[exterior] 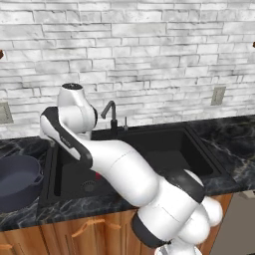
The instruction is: Dump the tomato from the pot into the sink. Then turn on the water and wash the tomato. Then turn off the water and put the tomato back in the pot.
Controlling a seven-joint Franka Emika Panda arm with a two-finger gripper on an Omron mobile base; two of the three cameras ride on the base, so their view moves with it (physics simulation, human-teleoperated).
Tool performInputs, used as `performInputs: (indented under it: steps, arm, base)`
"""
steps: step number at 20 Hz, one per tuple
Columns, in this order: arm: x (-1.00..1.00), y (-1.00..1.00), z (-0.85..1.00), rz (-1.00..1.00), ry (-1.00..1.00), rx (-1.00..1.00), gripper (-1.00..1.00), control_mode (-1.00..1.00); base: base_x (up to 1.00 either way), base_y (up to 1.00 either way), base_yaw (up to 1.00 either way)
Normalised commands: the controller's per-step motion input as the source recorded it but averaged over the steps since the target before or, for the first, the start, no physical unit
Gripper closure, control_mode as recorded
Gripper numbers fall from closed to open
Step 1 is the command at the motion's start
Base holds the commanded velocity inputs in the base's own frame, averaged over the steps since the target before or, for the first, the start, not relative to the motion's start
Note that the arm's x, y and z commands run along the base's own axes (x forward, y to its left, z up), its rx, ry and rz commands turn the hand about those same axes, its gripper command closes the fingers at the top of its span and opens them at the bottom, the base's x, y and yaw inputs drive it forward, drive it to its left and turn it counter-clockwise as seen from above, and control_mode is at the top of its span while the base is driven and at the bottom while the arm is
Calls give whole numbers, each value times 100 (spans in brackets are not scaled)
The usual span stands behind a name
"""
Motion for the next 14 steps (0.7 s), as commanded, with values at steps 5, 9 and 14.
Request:
performInputs:
  steps: [5, 9, 14]
  arm:
    - [0, -100, 33, 0, -1, -15, -100, -100]
    - [0, -100, 17, 3, 0, -18, -100, -100]
    - [4, -100, 1, 7, 0, -17, -100, -100]
  base:
    - [0, 0, 0]
    - [0, 0, 0]
    - [0, 0, 0]
